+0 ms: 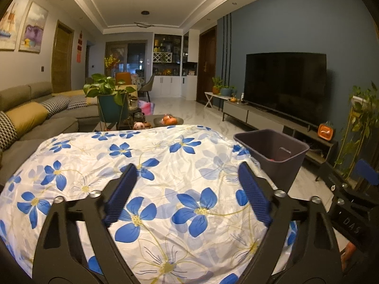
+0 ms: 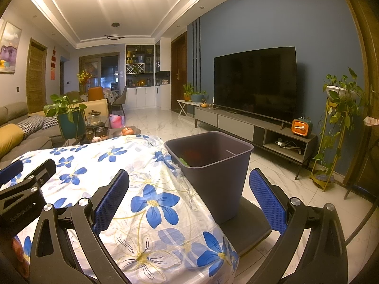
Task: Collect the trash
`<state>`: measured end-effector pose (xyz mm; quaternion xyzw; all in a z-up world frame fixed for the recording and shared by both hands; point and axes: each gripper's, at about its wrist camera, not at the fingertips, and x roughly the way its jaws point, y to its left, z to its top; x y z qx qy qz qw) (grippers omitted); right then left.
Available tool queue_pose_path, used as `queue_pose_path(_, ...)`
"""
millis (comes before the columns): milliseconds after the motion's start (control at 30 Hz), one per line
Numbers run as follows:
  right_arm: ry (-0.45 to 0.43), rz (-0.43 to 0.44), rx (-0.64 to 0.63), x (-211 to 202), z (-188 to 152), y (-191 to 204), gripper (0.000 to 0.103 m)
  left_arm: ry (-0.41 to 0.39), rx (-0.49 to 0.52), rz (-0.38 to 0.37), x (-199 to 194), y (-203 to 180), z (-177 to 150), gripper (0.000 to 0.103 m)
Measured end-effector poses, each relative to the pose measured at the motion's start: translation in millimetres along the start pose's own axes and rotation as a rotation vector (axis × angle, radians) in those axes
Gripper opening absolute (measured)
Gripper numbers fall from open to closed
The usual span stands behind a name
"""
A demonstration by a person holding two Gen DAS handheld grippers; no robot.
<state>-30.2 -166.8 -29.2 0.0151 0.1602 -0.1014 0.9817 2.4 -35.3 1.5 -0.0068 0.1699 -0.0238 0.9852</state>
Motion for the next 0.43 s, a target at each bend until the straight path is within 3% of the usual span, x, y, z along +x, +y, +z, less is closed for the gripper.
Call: queue_pose_path(433, -0.001, 0.002, 0.002, -0.1, -0.4, -0.7, 0.097, 0.009, -0.027, 0.008, 2.9, -1.3, -4.5, 0.09)
